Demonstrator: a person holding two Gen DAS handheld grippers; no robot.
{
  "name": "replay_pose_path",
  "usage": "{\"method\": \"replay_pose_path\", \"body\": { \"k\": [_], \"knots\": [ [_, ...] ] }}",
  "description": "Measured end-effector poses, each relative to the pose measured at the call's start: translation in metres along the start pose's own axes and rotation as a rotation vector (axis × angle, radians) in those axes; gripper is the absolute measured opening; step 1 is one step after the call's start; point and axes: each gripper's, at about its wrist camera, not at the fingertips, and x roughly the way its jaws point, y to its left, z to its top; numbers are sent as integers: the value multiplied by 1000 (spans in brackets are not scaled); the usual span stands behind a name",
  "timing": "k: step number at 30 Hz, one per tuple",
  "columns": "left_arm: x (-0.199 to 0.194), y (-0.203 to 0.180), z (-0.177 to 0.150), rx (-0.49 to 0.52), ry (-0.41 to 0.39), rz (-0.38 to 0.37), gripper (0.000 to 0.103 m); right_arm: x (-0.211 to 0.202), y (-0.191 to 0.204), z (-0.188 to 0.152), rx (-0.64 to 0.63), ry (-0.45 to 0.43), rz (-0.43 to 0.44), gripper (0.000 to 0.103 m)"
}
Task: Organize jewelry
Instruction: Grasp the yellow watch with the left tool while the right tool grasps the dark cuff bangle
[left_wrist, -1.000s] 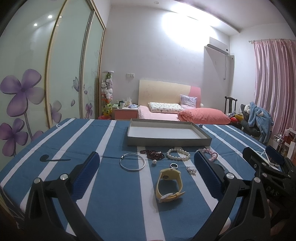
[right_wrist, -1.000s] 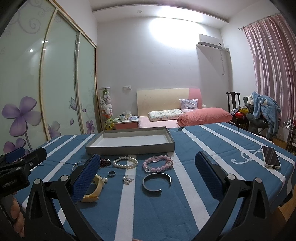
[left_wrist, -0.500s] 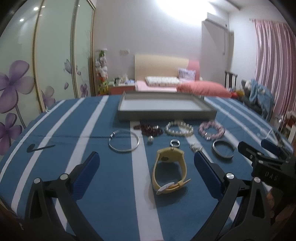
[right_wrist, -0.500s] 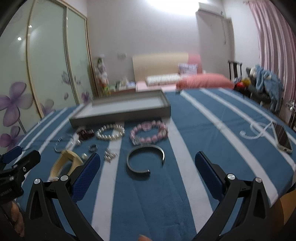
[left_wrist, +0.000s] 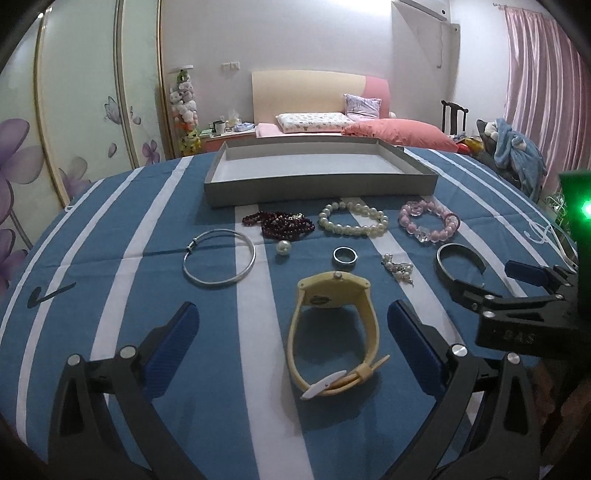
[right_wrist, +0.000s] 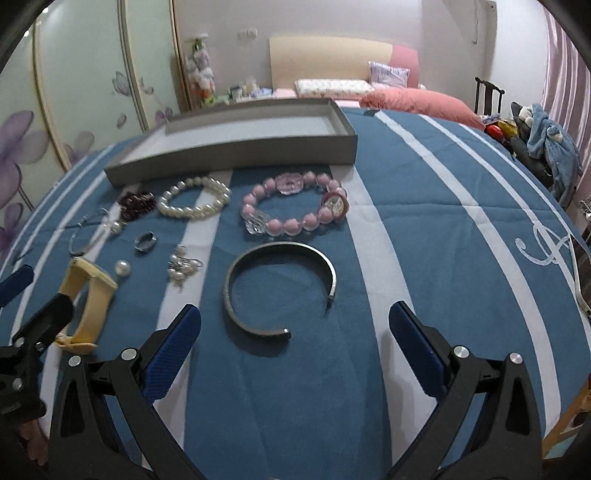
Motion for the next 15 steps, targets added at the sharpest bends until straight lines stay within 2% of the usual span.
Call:
{"method": "replay_pose_path", "body": {
  "k": [5, 10, 11, 12, 15],
  "knots": [
    [4, 1, 2, 2, 7, -11, 99, 5, 3, 8, -25, 72, -11, 97],
    [6, 0, 2, 11, 18, -25, 99, 9, 3, 17, -53, 91, 0, 90],
    [6, -1, 2, 11, 23, -26, 99, 11, 2, 19, -58, 87, 5, 82],
    [7, 0, 2, 11, 27, -28, 99, 9, 3, 18, -72, 71, 17, 67],
    [10, -1, 4, 13, 41, -33, 99, 7, 3, 19, -68, 62, 27, 67]
  ]
}}
